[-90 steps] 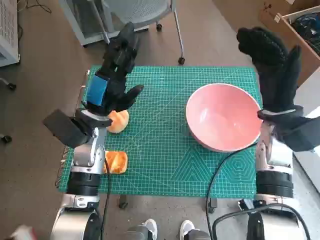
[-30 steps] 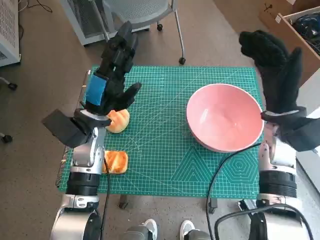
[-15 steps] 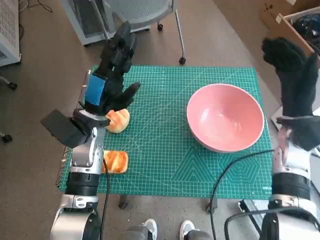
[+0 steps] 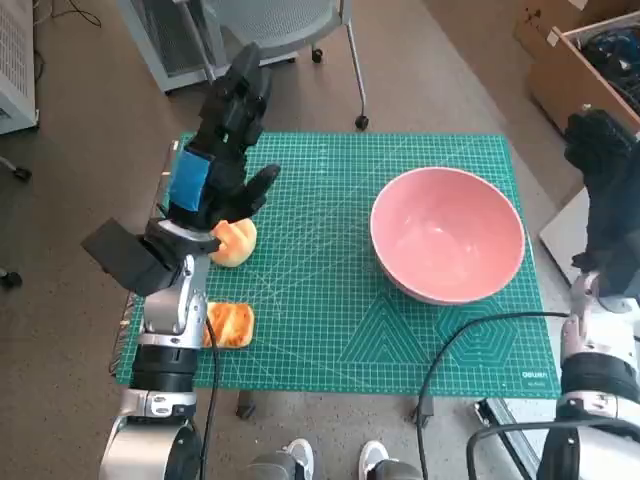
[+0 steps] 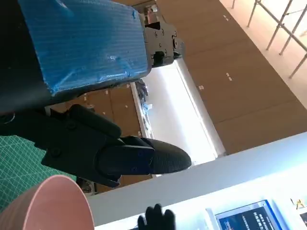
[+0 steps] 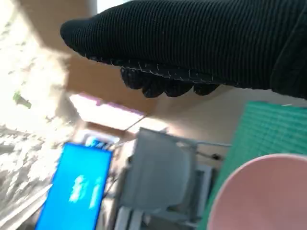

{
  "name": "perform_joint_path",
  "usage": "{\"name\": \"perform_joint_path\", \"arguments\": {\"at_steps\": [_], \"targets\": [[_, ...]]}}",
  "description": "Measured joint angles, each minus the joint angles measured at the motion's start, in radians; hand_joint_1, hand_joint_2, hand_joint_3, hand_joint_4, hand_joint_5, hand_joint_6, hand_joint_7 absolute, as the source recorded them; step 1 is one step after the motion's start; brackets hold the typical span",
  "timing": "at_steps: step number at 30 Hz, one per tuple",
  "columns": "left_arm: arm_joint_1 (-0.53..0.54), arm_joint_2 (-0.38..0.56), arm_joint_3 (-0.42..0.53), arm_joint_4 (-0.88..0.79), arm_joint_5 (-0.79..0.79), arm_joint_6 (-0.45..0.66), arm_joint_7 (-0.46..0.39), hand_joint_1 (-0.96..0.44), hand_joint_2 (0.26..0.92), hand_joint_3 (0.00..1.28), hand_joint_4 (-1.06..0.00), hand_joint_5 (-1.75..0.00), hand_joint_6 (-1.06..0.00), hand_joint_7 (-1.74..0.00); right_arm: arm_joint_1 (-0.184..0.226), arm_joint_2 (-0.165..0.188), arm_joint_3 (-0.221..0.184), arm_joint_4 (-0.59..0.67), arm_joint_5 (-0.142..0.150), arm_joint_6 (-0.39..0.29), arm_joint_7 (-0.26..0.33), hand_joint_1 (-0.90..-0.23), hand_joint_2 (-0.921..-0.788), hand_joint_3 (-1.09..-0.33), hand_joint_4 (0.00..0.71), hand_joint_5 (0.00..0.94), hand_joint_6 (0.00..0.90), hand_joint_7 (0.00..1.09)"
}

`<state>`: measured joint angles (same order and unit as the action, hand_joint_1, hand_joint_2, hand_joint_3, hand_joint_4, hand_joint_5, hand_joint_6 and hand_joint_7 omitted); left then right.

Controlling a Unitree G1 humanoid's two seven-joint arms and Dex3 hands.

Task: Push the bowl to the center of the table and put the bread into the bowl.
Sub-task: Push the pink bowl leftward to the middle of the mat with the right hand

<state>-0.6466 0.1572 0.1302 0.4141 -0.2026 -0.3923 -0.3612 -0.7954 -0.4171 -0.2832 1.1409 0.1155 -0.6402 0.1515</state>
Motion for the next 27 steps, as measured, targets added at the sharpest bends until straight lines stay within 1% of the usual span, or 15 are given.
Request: {"name": "perform_joint_path", "arguments": {"at_steps": [3,8,10,14,18,23,27], "targets": [[0.0,0.0,0.0,0.0,-0.001,0.0,0.0,-0.64,0.921,0.36,0.0,0.0,0.0,-0.22,-0.003,0.001,-0.011,0.032,0.003,0.02,-0.001,-0.601,-0.921,-0.861,0.143,0.0,0.091,0.36],[0.001,0.002,0.003,0.0,-0.004,0.0,-0.002,-0.64,0.921,0.36,0.0,0.0,0.0,-0.22,-0.006,0.01,-0.03,0.073,0.019,0.06,-0.001,-0.617,-0.921,-0.831,0.148,0.002,0.108,0.35],[0.003,0.003,0.004,0.0,-0.007,0.0,-0.003,-0.64,0.921,0.36,0.0,0.0,0.0,-0.23,-0.006,0.016,-0.034,0.083,0.022,0.073,-0.003,-0.623,-0.921,-0.822,0.151,0.003,0.114,0.34],[0.004,0.005,0.005,0.0,-0.009,0.002,-0.003,-0.64,0.921,0.36,0.0,0.0,0.0,-0.23,-0.007,0.031,-0.038,0.102,0.023,0.097,-0.005,-0.622,-0.921,-0.817,0.157,0.006,0.122,0.34],[0.007,0.007,0.006,-0.003,-0.009,0.005,-0.005,-0.64,0.921,0.35,0.0,0.0,0.0,-0.24,-0.008,0.043,-0.039,0.115,0.023,0.116,-0.006,-0.601,-0.921,-0.83,0.159,0.005,0.128,0.33],[0.013,0.014,0.008,-0.005,-0.009,0.008,-0.004,-0.64,0.921,0.35,0.0,0.0,0.0,-0.26,-0.008,0.064,-0.032,0.128,0.014,0.137,-0.021,-0.612,-0.921,-0.829,0.168,0.008,0.146,0.32],[0.02,0.017,0.009,-0.011,-0.009,0.012,-0.003,-0.64,0.921,0.35,0.0,0.0,0.0,-0.27,-0.008,0.088,-0.016,0.135,-0.007,0.145,-0.042,-0.628,-0.921,-0.832,0.182,0.012,0.141,0.31]]}}
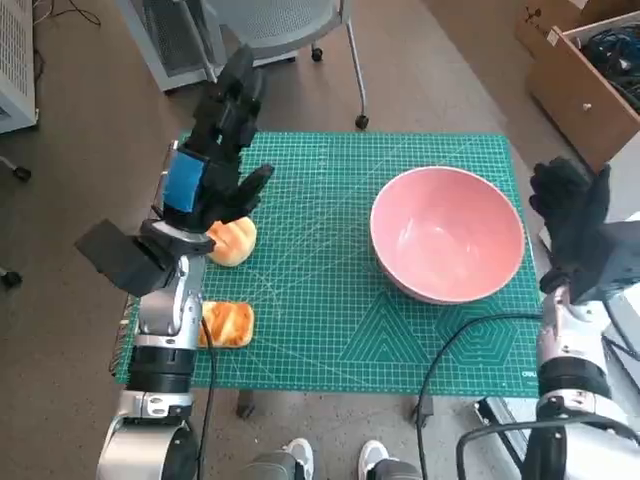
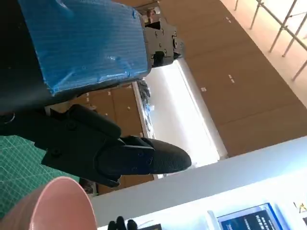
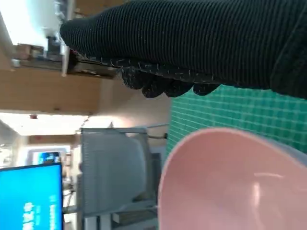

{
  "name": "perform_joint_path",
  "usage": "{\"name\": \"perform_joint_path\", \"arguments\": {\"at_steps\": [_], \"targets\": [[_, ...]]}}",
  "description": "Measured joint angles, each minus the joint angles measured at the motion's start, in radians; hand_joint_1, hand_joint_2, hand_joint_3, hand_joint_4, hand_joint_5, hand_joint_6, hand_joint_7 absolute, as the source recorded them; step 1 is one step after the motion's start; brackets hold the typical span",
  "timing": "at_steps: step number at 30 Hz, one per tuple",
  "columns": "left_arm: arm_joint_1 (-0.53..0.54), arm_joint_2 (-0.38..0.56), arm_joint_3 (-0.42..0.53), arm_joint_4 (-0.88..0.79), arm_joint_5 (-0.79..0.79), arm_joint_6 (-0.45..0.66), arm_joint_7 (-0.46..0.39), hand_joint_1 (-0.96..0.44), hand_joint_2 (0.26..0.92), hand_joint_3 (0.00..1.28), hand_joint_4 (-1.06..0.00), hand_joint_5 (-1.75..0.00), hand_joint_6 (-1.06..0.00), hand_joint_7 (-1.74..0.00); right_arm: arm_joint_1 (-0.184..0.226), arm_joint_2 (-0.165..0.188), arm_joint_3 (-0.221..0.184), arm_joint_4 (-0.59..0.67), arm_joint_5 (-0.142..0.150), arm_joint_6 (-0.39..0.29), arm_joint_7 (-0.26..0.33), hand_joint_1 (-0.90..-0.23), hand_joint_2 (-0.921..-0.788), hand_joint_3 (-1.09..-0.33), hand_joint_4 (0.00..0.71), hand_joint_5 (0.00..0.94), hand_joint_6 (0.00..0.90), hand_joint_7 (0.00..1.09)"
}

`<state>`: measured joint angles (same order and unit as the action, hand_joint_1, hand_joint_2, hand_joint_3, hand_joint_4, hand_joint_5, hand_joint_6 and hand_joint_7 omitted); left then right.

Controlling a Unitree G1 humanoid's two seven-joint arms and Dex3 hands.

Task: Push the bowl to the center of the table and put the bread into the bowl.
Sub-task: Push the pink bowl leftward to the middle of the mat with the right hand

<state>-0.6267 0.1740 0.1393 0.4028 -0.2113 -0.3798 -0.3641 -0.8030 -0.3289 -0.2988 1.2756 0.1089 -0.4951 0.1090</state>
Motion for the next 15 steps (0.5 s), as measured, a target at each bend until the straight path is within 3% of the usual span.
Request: {"name": "perform_joint_path", "arguments": {"at_steps": [6,11,15], "targets": [[0.011,0.004,0.001,-0.022,0.0,0.014,0.005,-0.64,0.921,0.35,0.0,0.0,0.0,-0.28,-0.001,0.042,0.031,0.007,-0.034,0.017,-0.028,-0.624,-0.921,-0.861,0.188,0.01,0.139,0.29],[0.017,0.011,0.003,-0.039,-0.001,0.026,0.006,-0.66,0.921,0.35,0.0,0.0,0.0,-0.29,-0.004,0.078,0.035,0.01,-0.035,0.033,-0.025,-0.593,-0.921,-0.883,0.183,0.005,0.141,0.28],[0.026,0.016,0.008,-0.058,-0.003,0.04,0.006,-0.65,0.921,0.35,0.0,0.0,0.0,-0.29,-0.007,0.107,0.034,0.012,-0.034,0.041,-0.012,-0.612,-0.921,-0.878,0.186,0.005,0.145,0.28]]}}
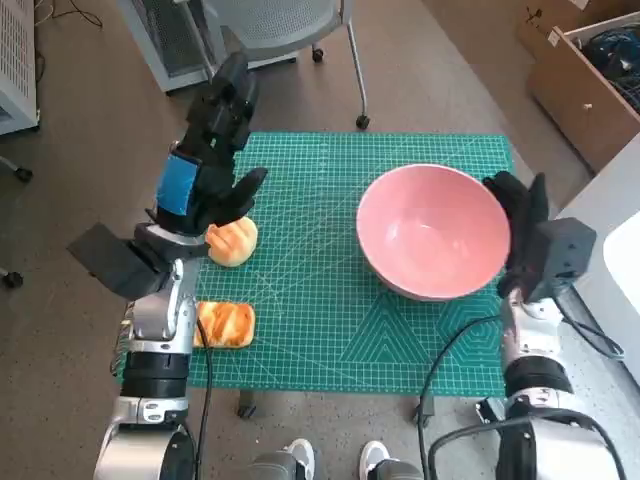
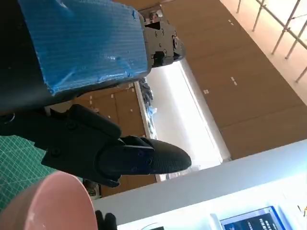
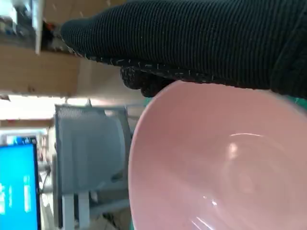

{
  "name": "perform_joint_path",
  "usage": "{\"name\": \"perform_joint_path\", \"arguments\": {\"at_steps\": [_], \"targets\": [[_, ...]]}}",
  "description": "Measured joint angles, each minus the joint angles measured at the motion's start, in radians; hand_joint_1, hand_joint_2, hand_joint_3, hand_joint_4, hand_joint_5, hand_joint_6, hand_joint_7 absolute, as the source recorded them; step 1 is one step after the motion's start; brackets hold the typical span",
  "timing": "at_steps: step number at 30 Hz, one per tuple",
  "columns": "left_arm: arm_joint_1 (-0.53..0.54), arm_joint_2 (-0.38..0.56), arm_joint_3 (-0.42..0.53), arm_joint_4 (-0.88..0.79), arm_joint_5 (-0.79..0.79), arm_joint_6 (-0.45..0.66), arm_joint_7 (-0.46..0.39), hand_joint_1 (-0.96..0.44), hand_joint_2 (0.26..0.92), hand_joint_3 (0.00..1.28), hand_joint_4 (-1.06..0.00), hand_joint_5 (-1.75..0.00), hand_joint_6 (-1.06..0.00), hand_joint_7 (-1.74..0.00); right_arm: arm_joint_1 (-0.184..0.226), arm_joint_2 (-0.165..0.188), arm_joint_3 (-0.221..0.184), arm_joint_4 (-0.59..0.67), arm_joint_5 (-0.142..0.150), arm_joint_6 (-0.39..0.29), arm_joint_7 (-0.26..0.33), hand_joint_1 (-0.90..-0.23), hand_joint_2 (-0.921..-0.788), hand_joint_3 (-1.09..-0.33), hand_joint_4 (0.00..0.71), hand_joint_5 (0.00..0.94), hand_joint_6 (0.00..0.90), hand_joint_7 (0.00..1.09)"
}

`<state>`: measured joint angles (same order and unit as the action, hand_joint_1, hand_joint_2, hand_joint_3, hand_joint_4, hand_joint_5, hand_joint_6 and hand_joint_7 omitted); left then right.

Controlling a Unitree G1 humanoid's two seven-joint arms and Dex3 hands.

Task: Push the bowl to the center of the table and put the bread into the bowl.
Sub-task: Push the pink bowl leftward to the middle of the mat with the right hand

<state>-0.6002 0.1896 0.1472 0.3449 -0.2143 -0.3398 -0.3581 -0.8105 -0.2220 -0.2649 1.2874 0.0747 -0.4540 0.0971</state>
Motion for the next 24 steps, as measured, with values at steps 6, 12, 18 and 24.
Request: {"name": "perform_joint_path", "arguments": {"at_steps": [6,12,18,24], "targets": [[0.014,0.006,0.01,-0.018,-0.002,0.011,0.0,-0.65,0.921,0.34,0.0,0.0,0.0,-0.29,-0.01,0.039,0.006,0.001,-0.001,0.01,0.018,-0.621,-0.921,-0.877,0.182,0.002,0.138,0.27],[0.037,0.007,0.016,-0.043,-0.003,0.025,0.002,-0.65,0.921,0.34,0.0,0.0,0.0,-0.29,-0.034,0.07,0.009,0.002,-0.001,0.018,0.018,-0.62,-0.921,-0.885,0.18,0.001,0.139,0.27],[0.055,0.008,0.019,-0.071,-0.003,0.029,0.008,-0.66,0.921,0.33,0.0,0.0,0.0,-0.3,-0.06,0.097,0.012,0.004,-0.002,0.028,0.016,-0.601,-0.921,-0.893,0.183,0.002,0.139,0.28],[0.071,0.009,0.021,-0.094,0.002,0.03,0.021,-0.67,0.921,0.32,0.0,0.0,0.0,-0.3,-0.087,0.122,0.031,0.004,-0.006,0.033,0.01,-0.583,-0.921,-0.909,0.18,0.0,0.139,0.29]]}}
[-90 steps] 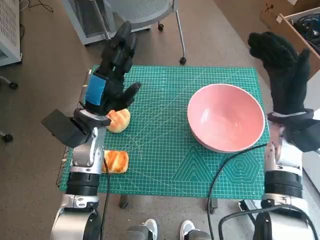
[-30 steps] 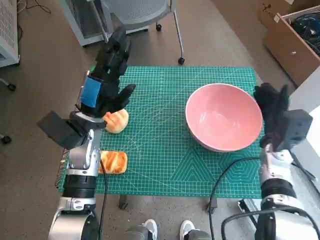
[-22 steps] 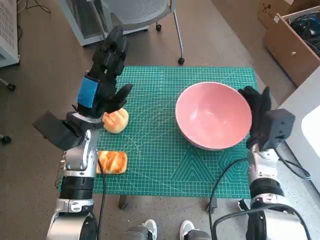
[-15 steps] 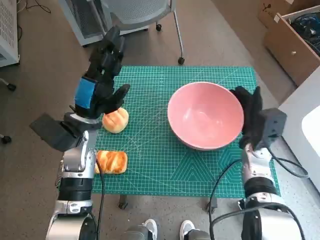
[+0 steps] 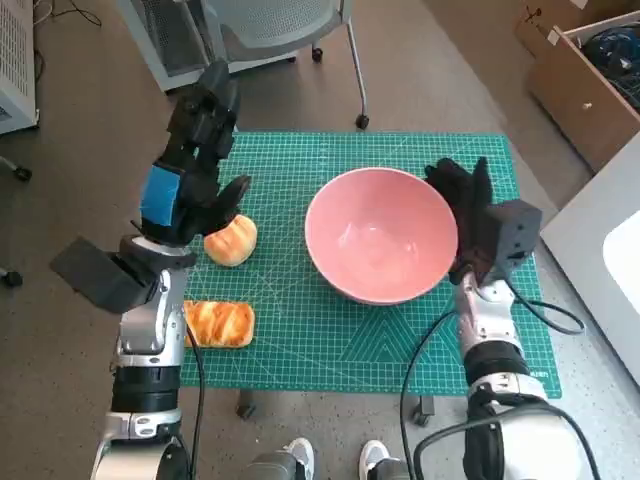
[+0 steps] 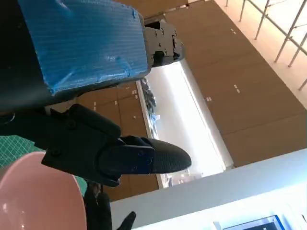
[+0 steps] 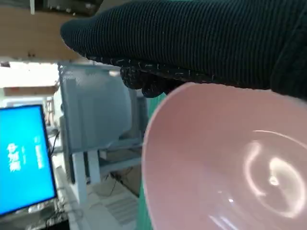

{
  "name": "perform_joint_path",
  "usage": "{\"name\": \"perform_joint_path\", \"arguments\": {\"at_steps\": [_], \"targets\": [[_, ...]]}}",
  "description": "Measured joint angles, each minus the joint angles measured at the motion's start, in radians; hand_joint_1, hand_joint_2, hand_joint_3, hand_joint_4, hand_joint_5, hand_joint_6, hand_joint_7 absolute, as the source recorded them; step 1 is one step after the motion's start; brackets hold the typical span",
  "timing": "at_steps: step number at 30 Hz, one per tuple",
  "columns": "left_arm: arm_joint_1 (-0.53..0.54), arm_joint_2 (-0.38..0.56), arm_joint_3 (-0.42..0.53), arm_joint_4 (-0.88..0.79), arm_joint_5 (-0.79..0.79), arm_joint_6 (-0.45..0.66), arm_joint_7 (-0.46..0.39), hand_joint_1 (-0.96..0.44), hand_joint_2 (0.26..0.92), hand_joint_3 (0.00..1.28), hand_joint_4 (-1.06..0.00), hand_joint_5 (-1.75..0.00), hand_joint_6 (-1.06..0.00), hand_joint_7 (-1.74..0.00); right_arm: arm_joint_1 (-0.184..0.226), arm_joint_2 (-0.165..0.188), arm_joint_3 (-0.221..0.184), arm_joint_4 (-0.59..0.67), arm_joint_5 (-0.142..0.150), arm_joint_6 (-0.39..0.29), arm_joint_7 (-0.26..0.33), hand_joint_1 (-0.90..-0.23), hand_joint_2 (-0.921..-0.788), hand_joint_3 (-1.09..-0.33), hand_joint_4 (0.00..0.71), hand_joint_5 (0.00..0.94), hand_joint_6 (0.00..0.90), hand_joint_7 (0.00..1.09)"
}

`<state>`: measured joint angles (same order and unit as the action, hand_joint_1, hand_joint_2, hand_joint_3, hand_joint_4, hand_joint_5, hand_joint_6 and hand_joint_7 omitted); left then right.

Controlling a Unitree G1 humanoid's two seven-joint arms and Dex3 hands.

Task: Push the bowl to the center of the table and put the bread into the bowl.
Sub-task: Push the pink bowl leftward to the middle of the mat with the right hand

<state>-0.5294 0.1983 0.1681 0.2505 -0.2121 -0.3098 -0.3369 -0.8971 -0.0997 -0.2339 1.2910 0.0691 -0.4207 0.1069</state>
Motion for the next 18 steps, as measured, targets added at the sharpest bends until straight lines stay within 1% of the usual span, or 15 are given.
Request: {"name": "perform_joint_path", "arguments": {"at_steps": [3,9,13,18], "targets": [[0.006,0.001,0.0,-0.005,0.005,0.0,0.01,-0.67,0.921,0.32,-0.01,0.0,0.0,-0.3,-0.012,0.004,0.007,0.0,-0.004,0.001,0.0,-0.578,-0.921,-0.923,0.18,0.0,0.138,0.3],[0.019,0.008,0.006,-0.012,0.009,0.0,0.021,-0.68,0.921,0.31,0.0,0.0,0.0,-0.3,-0.024,-0.001,0.014,-0.001,-0.006,0.001,0.007,-0.574,-0.921,-0.938,0.179,0.0,0.131,0.31],[0.029,0.016,0.01,-0.011,0.01,-0.001,0.026,-0.67,0.921,0.31,0.0,0.0,0.0,-0.3,-0.025,-0.012,0.013,-0.004,-0.005,-0.001,0.015,-0.581,-0.921,-0.924,0.18,0.001,0.121,0.32],[0.031,0.018,0.011,-0.01,0.013,-0.003,0.041,-0.67,0.921,0.31,0.0,0.0,0.0,-0.3,-0.027,-0.024,0.006,-0.01,-0.002,-0.014,0.026,-0.594,-0.921,-0.886,0.183,0.002,0.112,0.34]]}}
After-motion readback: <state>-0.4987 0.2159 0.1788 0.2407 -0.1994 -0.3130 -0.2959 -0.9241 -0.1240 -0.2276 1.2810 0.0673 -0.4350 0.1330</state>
